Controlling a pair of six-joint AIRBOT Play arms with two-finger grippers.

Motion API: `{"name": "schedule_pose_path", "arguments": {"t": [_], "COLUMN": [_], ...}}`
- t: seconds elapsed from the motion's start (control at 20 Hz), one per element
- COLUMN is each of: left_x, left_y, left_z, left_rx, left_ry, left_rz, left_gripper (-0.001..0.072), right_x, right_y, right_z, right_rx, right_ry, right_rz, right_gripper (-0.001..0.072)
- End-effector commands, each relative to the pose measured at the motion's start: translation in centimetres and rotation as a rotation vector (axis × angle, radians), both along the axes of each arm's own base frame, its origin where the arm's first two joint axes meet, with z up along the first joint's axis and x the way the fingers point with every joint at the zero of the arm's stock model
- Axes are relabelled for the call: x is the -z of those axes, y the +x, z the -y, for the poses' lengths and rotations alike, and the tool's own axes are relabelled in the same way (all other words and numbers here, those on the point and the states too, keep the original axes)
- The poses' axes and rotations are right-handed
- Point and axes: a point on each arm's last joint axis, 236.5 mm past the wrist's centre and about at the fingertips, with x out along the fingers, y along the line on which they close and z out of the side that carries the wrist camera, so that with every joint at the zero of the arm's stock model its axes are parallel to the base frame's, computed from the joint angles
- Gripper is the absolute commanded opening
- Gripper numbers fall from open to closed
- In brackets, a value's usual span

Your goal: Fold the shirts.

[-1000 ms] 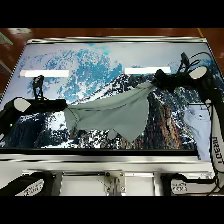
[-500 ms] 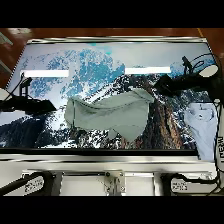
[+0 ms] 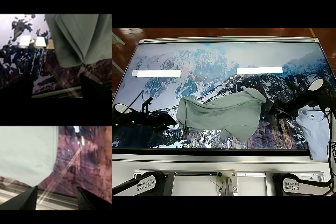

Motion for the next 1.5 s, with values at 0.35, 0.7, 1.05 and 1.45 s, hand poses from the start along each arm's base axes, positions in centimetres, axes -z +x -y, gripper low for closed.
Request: {"name": "schedule_pose_path", "arguments": {"t": [0.35, 0.7, 1.05, 1.45], "left_x": [2.9, 2.1, -0.6, -3.2], "left_y": [4.4, 4.1, 4.5, 6.5], "left_z": [3.0, 3.3, 3.6, 3.7], "left_rx": [-0.128, -0.073, -0.016, 0.003], "left_ry": [-0.028, -0.030, -0.029, -0.035], "left_rz": [0.081, 0.106, 0.189, 0.249], "left_gripper": [0.0390, 0.0035, 0.0036, 0.0036], "right_x": [1.3, 5.1, 7.0, 10.4], "right_y": [-0.1, -3.9, -2.3, -2.1], "right_z": [0.5, -0.9, -4.2, -9.1], "right_rx": [0.027, 0.090, 0.277, 0.225], "right_ry": [-0.026, 0.018, 0.169, 0.134], "right_rz": [-0.005, -0.128, -0.066, -0.079], "right_gripper": [0.0598, 0.0672, 0.0670, 0.0616]}}
